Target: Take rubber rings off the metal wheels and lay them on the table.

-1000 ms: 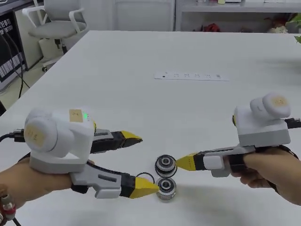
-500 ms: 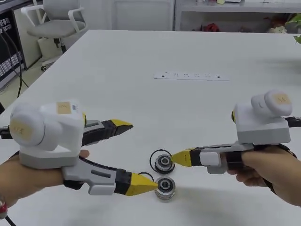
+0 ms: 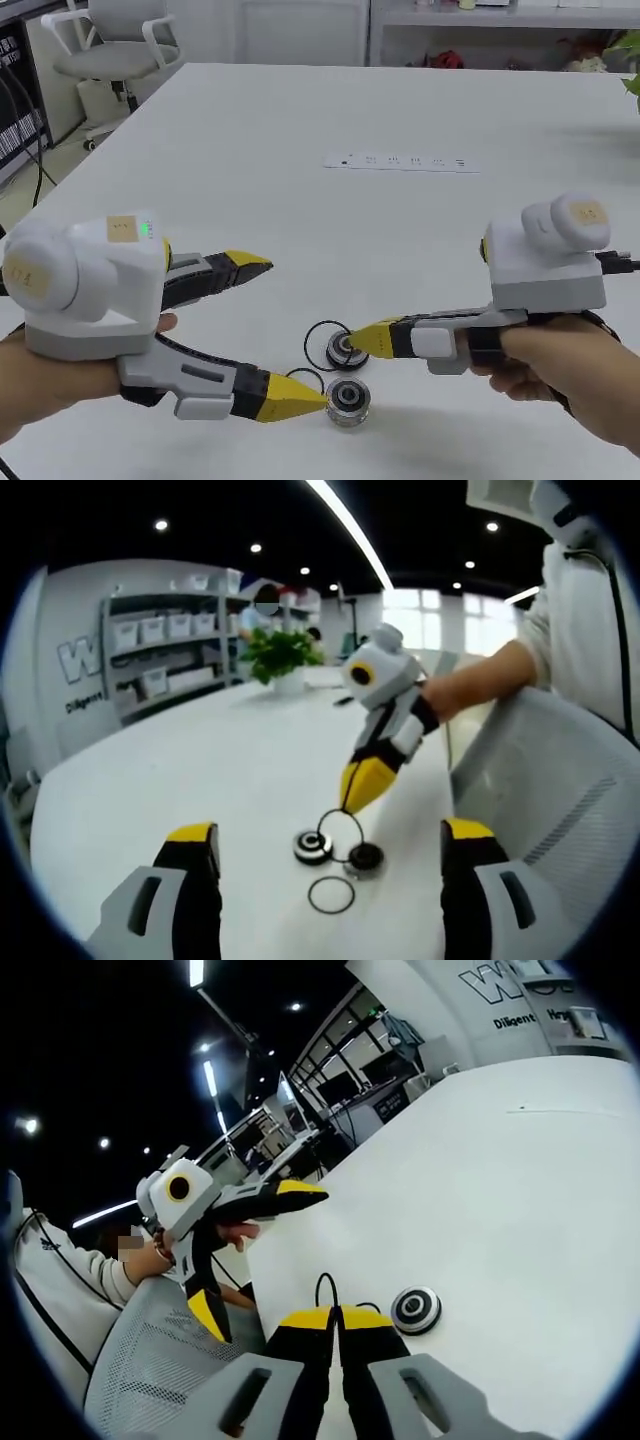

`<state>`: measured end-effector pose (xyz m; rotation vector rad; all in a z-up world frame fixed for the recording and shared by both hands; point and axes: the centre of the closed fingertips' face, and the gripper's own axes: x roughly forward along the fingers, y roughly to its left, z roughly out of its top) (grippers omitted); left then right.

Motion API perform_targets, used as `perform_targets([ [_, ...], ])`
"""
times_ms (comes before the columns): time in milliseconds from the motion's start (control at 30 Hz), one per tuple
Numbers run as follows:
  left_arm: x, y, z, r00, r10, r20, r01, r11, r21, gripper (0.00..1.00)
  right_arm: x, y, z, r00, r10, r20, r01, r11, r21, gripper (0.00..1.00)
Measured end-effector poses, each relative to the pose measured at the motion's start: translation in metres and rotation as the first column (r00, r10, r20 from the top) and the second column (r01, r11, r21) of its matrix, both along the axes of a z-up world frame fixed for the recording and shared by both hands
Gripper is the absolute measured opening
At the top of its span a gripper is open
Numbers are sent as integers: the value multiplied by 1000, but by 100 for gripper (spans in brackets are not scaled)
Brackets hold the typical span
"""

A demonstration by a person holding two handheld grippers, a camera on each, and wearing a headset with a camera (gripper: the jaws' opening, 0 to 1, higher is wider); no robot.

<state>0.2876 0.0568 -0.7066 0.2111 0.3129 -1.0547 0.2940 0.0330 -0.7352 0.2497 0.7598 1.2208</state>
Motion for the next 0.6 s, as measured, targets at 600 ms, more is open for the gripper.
perform_targets([
  [600, -13, 6, -3, 999, -24, -21, 24, 1000, 18, 91, -10, 11, -8, 999, 38, 11, -37, 999, -29, 0],
])
